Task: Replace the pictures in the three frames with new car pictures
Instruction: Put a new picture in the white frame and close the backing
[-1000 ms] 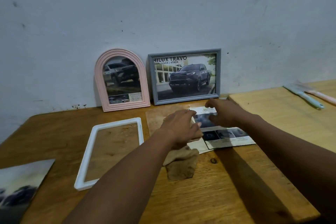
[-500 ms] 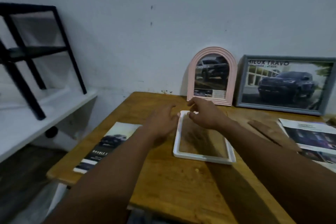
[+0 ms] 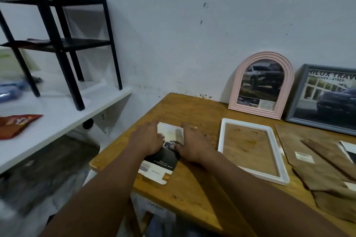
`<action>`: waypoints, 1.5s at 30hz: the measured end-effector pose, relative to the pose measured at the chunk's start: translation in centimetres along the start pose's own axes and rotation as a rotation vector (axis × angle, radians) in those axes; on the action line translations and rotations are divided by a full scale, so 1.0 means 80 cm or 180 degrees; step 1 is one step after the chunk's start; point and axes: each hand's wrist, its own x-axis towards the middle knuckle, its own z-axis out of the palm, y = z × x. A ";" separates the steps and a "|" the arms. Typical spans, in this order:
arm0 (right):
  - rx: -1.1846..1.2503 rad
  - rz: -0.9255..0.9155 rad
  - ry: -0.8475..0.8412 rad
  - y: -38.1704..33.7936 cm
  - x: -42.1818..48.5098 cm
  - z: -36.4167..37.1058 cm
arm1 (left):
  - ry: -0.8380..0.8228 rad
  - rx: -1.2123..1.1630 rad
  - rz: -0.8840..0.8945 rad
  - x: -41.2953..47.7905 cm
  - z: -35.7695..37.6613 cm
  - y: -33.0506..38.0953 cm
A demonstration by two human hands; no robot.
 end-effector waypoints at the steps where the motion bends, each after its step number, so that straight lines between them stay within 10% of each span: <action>1: 0.0006 0.0036 0.0004 0.000 -0.001 0.000 | 0.0035 0.0019 0.0030 0.000 0.002 0.002; 11: 0.0285 -0.0047 0.0333 -0.007 -0.009 0.000 | 0.0255 -0.0161 0.0043 0.000 0.004 0.006; 19: 0.1912 0.0010 0.1152 0.017 -0.007 -0.054 | 0.0862 -0.1735 0.0321 0.001 -0.011 0.051; 29: 0.1099 0.0725 0.1378 0.154 -0.049 -0.164 | 0.0003 -0.2464 0.0790 0.006 0.033 0.210; 45: -0.0409 0.1049 0.0728 0.223 -0.070 -0.094 | 0.0030 -0.1058 0.1370 0.003 0.082 0.214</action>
